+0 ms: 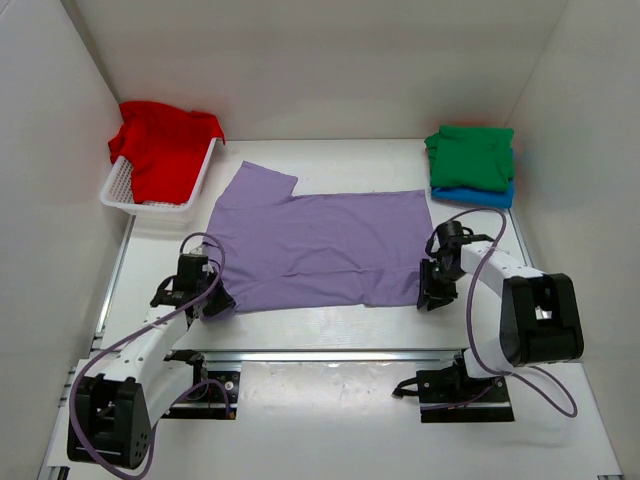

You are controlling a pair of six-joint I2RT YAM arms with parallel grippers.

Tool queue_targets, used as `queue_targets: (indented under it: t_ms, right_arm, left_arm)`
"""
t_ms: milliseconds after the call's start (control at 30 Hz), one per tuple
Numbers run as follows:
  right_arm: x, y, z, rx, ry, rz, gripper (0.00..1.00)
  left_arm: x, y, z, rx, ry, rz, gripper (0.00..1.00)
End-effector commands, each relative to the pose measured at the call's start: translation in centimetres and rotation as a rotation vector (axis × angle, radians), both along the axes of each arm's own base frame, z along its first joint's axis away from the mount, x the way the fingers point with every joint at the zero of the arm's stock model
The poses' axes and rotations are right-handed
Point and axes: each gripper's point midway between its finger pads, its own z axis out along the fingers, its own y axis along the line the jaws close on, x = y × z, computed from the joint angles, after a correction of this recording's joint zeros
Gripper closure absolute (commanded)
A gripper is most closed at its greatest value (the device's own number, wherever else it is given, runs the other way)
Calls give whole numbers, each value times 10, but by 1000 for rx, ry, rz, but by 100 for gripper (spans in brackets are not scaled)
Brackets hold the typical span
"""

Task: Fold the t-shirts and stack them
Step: Fold the flattened tshirt in 1/3 of the way, then grap the side of the flattened tshirt furthest away from the robot with both arms

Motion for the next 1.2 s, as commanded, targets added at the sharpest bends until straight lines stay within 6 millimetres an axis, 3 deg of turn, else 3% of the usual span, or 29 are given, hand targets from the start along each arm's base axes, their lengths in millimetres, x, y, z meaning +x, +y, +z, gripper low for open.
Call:
queue_targets:
  t_ms: [0, 100, 233, 333, 367, 467, 600, 733, 933, 1067, 1167]
  right_arm:
    - [-4, -40, -8, -153, 41, -27, 72]
    - [-2, -65, 0, -233, 36, -102, 72]
    - [11, -79, 30, -260, -54, -174, 73]
    - [27, -83, 54, -225, -138, -216, 73]
    - [35, -82, 60, -206, -176, -213, 73]
    - [64, -73, 86, -167, -284, -203, 73]
    - [101, -51, 106, -130, -365, -174, 73]
    - [141, -33, 116, -97, -439, -135, 73]
    - [191, -24, 112, -65, -498, -122, 69]
    - [220, -36, 110, -79, -520, -136, 52]
    - [240, -45, 101, -89, -498, -148, 49]
  left_arm:
    - [11, 2, 5, 11, -48, 16, 95]
    - [14, 5, 5, 28, -65, 26, 97]
    - [16, 8, 7, 29, -63, 23, 97]
    - [31, -1, 38, 4, -120, -15, 95]
    - [41, -3, 59, -4, -164, -24, 95]
    - [70, -20, 112, -59, -262, -85, 80]
    - [125, -27, 135, -10, -311, -142, 70]
    - [187, -27, 132, 40, -377, -159, 64]
    - [268, -13, 116, 191, -403, -120, 37]
    - [311, 3, 106, 250, -433, -81, 30]
    - [337, 9, 101, 322, -437, -90, 29]
